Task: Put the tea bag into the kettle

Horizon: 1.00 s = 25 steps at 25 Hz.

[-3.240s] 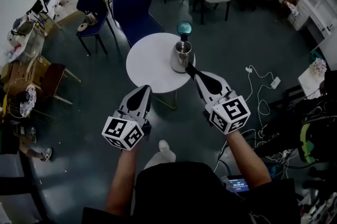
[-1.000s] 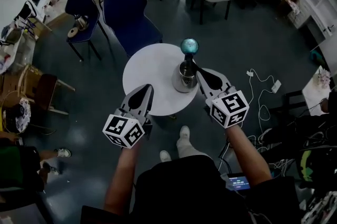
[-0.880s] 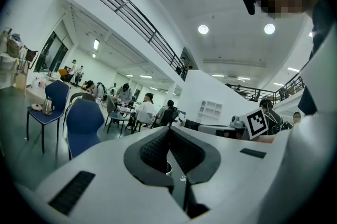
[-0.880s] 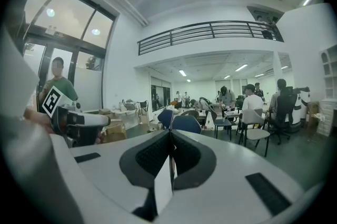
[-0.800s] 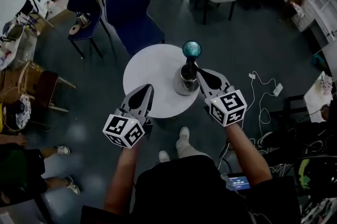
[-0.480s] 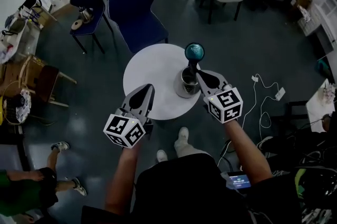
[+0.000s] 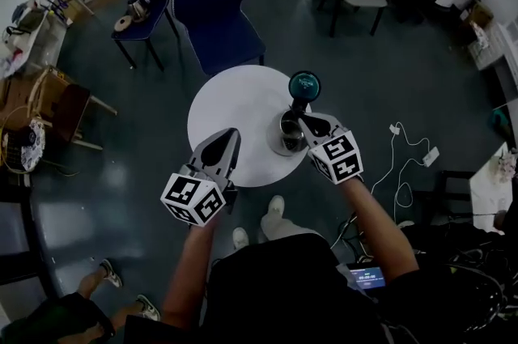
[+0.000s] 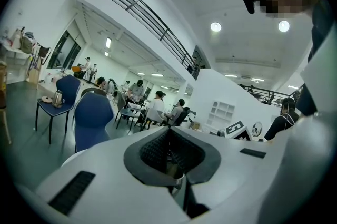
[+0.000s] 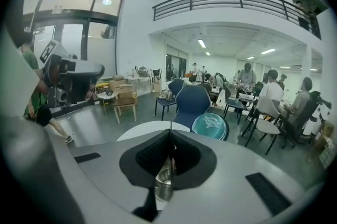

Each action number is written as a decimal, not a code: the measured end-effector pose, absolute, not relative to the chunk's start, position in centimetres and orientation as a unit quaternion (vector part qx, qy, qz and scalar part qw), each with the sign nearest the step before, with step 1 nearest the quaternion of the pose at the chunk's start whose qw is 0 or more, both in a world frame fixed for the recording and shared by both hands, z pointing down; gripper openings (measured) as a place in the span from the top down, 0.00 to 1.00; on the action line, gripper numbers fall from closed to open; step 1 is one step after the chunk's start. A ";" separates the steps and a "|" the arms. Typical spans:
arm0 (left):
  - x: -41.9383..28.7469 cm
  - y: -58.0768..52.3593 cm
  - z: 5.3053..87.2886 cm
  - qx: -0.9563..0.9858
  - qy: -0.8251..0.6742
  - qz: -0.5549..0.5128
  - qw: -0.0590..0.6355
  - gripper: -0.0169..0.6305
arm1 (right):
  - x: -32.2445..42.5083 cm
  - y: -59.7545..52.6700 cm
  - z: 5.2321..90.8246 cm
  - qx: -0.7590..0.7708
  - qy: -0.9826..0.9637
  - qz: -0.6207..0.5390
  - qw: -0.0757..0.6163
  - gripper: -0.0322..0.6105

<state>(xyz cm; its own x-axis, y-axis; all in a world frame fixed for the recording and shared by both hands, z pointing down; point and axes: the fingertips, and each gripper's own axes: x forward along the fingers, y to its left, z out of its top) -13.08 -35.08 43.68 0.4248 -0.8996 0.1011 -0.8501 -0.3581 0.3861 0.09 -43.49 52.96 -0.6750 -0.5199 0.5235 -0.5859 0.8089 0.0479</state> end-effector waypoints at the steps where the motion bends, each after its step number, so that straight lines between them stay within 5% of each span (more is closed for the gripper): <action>1: -13.1 -35.4 44.0 0.820 -0.534 -0.063 0.196 0.95 | 0.1 -43.9 53.7 0.298 -0.912 0.062 0.275 0.92; 25: -14.4 -39.6 48.0 0.799 -0.555 -0.055 0.225 0.95 | -2.6 -46.5 62.8 0.190 -0.888 0.010 0.418 0.92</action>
<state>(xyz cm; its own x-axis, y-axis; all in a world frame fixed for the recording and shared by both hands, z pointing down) -14.37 -39.58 47.98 0.3778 -0.9117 0.1616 -0.8621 -0.2827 0.4206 -2.62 -46.51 62.83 -0.5773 -0.3293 0.7472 -0.3468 0.9273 0.1407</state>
